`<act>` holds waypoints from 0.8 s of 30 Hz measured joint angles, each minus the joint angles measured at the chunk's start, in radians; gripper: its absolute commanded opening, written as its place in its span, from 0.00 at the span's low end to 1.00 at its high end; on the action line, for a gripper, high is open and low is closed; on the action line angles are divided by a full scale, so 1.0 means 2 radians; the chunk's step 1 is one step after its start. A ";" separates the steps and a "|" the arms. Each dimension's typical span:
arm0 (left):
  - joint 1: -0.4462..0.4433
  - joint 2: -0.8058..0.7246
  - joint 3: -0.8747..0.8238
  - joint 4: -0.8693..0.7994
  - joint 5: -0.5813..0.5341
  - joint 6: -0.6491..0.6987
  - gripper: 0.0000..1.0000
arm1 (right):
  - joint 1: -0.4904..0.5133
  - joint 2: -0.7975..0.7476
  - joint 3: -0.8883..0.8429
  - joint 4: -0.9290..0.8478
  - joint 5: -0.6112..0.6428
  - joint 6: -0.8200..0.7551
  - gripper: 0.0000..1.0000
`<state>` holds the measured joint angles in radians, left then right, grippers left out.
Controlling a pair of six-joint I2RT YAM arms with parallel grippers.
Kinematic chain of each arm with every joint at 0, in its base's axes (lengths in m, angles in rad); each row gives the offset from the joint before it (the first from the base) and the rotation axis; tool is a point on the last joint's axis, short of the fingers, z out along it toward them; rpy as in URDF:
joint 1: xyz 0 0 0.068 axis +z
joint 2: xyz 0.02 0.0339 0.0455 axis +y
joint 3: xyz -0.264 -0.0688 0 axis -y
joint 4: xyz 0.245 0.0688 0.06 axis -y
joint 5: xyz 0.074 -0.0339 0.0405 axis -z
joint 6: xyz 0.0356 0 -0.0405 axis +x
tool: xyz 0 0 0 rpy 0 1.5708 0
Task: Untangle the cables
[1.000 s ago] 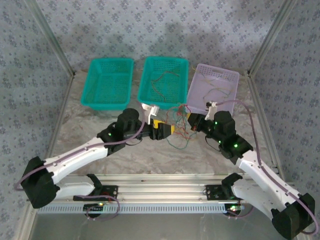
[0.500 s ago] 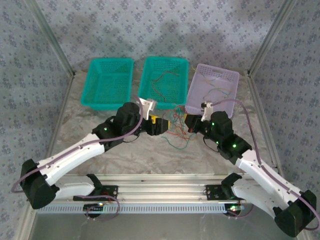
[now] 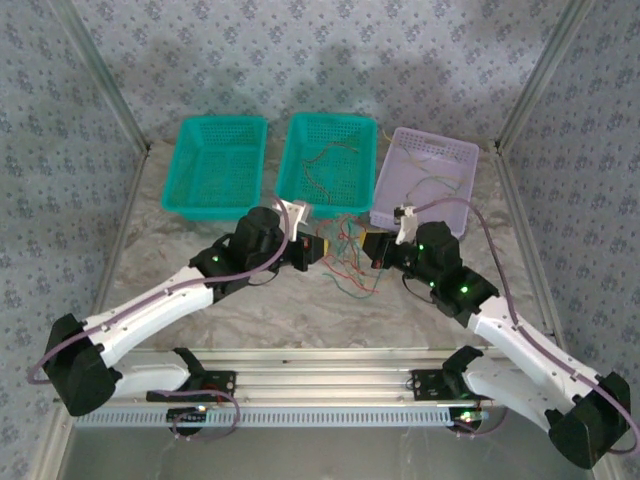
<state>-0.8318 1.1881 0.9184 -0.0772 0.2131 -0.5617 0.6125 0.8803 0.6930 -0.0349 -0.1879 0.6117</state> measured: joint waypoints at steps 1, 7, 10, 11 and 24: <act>0.000 0.000 -0.002 0.005 0.001 0.000 0.00 | 0.000 0.001 0.000 0.000 -0.001 0.000 0.00; 0.000 -0.013 -0.024 0.014 -0.003 -0.006 0.00 | 0.001 0.003 0.006 -0.006 -0.008 -0.010 0.42; 0.002 -0.025 -0.030 0.013 -0.010 -0.010 0.00 | 0.000 0.000 0.011 -0.007 -0.018 -0.021 0.54; 0.003 -0.028 -0.031 0.013 -0.010 -0.011 0.00 | 0.000 -0.001 0.012 -0.007 -0.023 -0.024 0.54; 0.006 -0.034 -0.031 0.012 -0.023 -0.027 0.00 | 0.007 0.053 -0.027 0.054 -0.101 -0.026 0.43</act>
<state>-0.8196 1.1198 0.8574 -0.0532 0.1669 -0.6167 0.6262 0.9855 0.6395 0.0734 -0.3897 0.5591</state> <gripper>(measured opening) 0.041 0.415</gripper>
